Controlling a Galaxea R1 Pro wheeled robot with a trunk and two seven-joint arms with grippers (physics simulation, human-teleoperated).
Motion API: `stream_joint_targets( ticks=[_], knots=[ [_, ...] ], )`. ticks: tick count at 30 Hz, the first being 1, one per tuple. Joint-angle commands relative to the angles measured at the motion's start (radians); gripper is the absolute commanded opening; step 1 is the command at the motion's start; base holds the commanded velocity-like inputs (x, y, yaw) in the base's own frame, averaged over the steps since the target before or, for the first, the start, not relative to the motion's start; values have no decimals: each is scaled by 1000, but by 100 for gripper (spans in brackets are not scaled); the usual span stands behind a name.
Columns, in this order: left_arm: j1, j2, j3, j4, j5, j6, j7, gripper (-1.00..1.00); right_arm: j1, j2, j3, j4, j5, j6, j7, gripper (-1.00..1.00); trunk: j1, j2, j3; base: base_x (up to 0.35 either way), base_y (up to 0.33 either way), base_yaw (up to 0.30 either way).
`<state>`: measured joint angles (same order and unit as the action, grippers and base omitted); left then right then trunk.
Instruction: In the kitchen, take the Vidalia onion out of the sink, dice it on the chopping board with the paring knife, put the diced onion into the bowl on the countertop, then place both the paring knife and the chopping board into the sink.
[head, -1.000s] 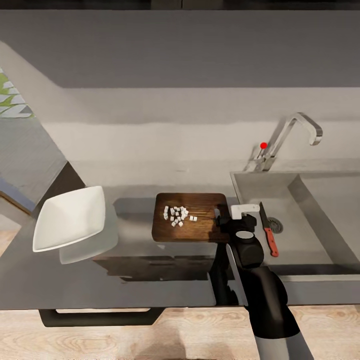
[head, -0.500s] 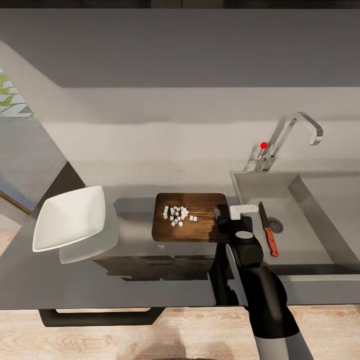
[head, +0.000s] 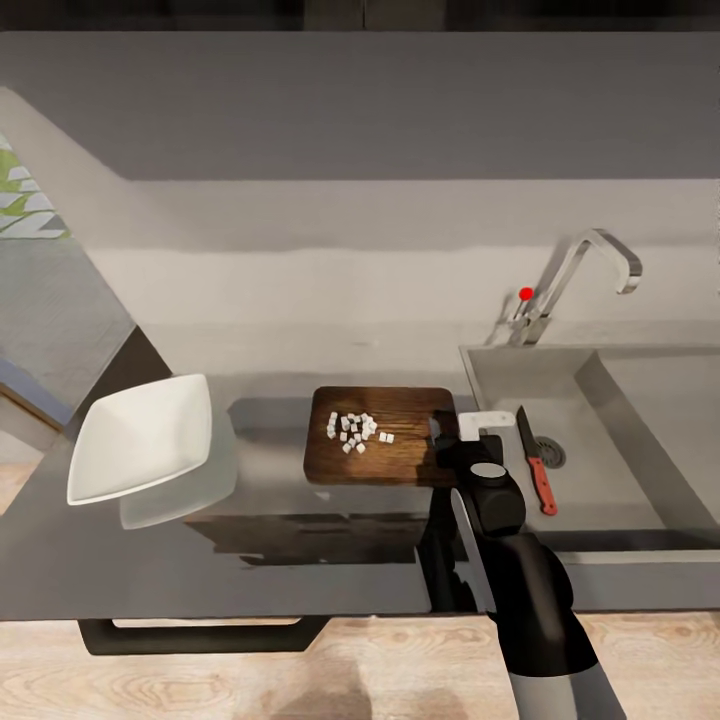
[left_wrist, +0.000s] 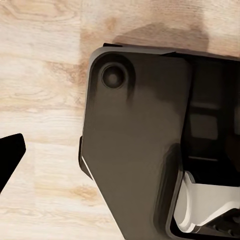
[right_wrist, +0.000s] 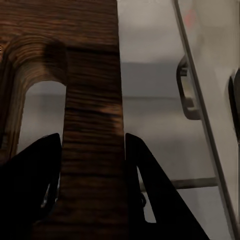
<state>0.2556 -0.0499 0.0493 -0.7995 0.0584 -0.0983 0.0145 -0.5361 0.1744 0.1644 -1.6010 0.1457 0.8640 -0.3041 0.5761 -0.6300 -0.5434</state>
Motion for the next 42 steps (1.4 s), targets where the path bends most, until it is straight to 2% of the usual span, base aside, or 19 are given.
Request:
stream_joint_targets(
  ticks=[1, 42],
  knots=[
    [1, -1, 1, -1, 6, -1, 1, 100, -1, 0, 1, 0, 8, 7, 0, -100, 0, -1, 1, 0, 0, 0],
    [1, -1, 1, -1, 6, -1, 1, 100, -1, 0, 1, 0, 8, 7, 0, -100, 0, -1, 66, 0, 0, 0]
  ],
)
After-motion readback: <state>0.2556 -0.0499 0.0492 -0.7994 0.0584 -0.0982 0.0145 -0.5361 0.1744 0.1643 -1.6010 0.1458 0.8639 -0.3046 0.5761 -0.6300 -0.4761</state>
